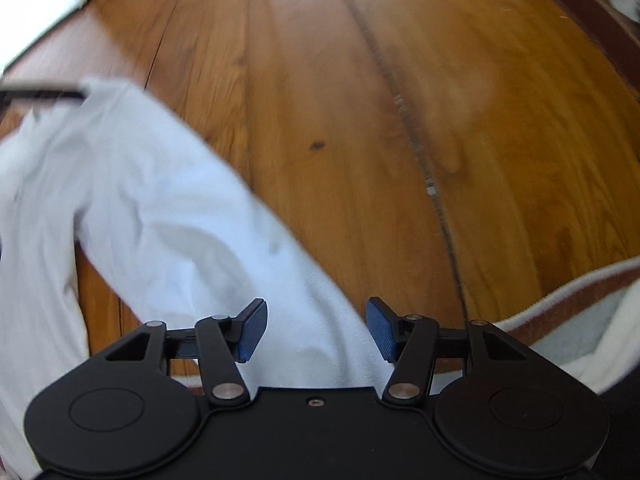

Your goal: Fold clothes

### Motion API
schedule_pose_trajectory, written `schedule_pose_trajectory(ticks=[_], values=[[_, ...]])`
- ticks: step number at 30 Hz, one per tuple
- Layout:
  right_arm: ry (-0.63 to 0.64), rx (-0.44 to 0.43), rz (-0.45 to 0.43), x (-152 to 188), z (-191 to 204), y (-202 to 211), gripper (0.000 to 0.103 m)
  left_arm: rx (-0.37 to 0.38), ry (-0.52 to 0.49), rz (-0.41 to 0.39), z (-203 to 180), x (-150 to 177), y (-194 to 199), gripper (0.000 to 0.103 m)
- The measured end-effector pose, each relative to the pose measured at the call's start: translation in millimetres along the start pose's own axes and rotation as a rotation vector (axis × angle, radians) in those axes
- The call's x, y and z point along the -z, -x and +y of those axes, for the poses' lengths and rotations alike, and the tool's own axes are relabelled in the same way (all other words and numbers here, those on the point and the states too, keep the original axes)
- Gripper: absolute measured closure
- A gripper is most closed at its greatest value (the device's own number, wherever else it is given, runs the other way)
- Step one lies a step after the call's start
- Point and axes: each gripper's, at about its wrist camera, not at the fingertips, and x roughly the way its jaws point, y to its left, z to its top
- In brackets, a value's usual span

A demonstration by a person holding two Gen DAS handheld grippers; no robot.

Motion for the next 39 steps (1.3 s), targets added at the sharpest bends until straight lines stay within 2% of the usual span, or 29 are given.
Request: schedule_pose_trajectory(ticks=[2, 4, 5, 6, 7, 8, 9, 10, 11, 12, 15, 18, 21, 22, 24, 25, 26, 27, 28, 29, 30, 32, 34, 36, 39], values=[[0.08, 0.06, 0.043, -3, 10, -13, 0.039, -0.009, -0.014, -0.003, -10, -2, -14, 0.026], [0.087, 0.087, 0.055, -3, 12, -23, 0.039, -0.002, -0.033, 0.017, -17, 0, -28, 0.023], [0.09, 0.099, 0.061, -3, 13, -28, 0.035, -0.015, -0.046, 0.043, -20, 2, -34, 0.023], [0.059, 0.083, 0.065, -4, 11, -29, 0.033, -0.038, -0.059, 0.061, -23, 4, -39, 0.018], [0.083, 0.073, 0.057, -4, 15, -27, 0.038, -0.051, -0.064, 0.043, -25, 7, -38, 0.018], [0.108, 0.063, 0.049, -3, 18, -26, 0.064, -0.045, -0.069, 0.018, -27, 11, -36, 0.02], [0.133, 0.053, 0.041, -3, 22, -24, 0.097, -0.027, -0.082, -0.004, -28, 14, -35, 0.03], [0.182, 0.066, 0.026, -2, 28, -22, 0.099, -0.014, -0.099, -0.029, -30, 16, -33, 0.042], [0.216, 0.125, 0.003, -2, 33, -21, 0.099, -0.025, -0.124, -0.055, -34, 17, -30, 0.093], [0.229, 0.17, -0.027, -6, 35, -18, 0.099, -0.068, -0.152, -0.072, -40, 15, -27, 0.098], [0.222, 0.305, -0.164, -36, 35, 4, 0.1, -0.164, -0.197, -0.185, -53, 9, -18, 0.098], [0.258, 0.404, -0.261, -65, 42, 13, 0.1, -0.208, -0.16, -0.199, -53, -1, -28, 0.098], [0.3, 0.45, -0.228, -83, 42, -9, 0.099, -0.207, -0.115, -0.15, -47, -5, -48, 0.097], [0.315, 0.475, -0.221, -85, 40, -18, 0.099, -0.225, -0.123, -0.161, -49, -3, -47, 0.097], [0.288, 0.501, -0.215, -88, 33, -26, 0.088, -0.257, -0.144, -0.17, -54, 0, -45, 0.091], [0.232, 0.497, -0.21, -93, 26, -24, 0.082, -0.273, -0.149, -0.174, -55, 1, -43, 0.09], [0.175, 0.492, -0.205, -97, 18, -21, 0.068, -0.285, -0.146, -0.178, -55, 2, -41, 0.085], [0.093, 0.476, -0.178, -99, 3, -16, 0.05, -0.289, -0.138, -0.182, -52, 1, -38, 0.077], [0.011, 0.46, -0.151, -100, -12, -11, 0.043, -0.292, -0.121, -0.19, -48, 1, -34, 0.071], [-0.101, 0.431, -0.099, -99, -28, -8, 0.04, -0.294, -0.101, -0.206, -43, 2, -28, 0.062], [-0.213, 0.401, -0.047, -99, -43, -4, 0.04, -0.291, -0.084, -0.223, -41, 2, -21, 0.061], [-0.432, 0.332, 0.06, -93, -72, 4, 0.04, -0.23, -0.077, -0.252, -44, 3, -4, 0.057], [-0.539, 0.22, 0.114, -77, -84, 13, 0.039, -0.153, -0.074, -0.266, -49, 3, 11, 0.046], [-0.537, 0.126, 0.165, -64, -83, 18, 0.037, -0.058, -0.094, -0.242, -60, 8, 24, 0.043], [-0.353, 0.064, 0.182, -53, -56, 25, 0.031, 0.094, -0.195, -0.183, -86, 21, 31, 0.041]])
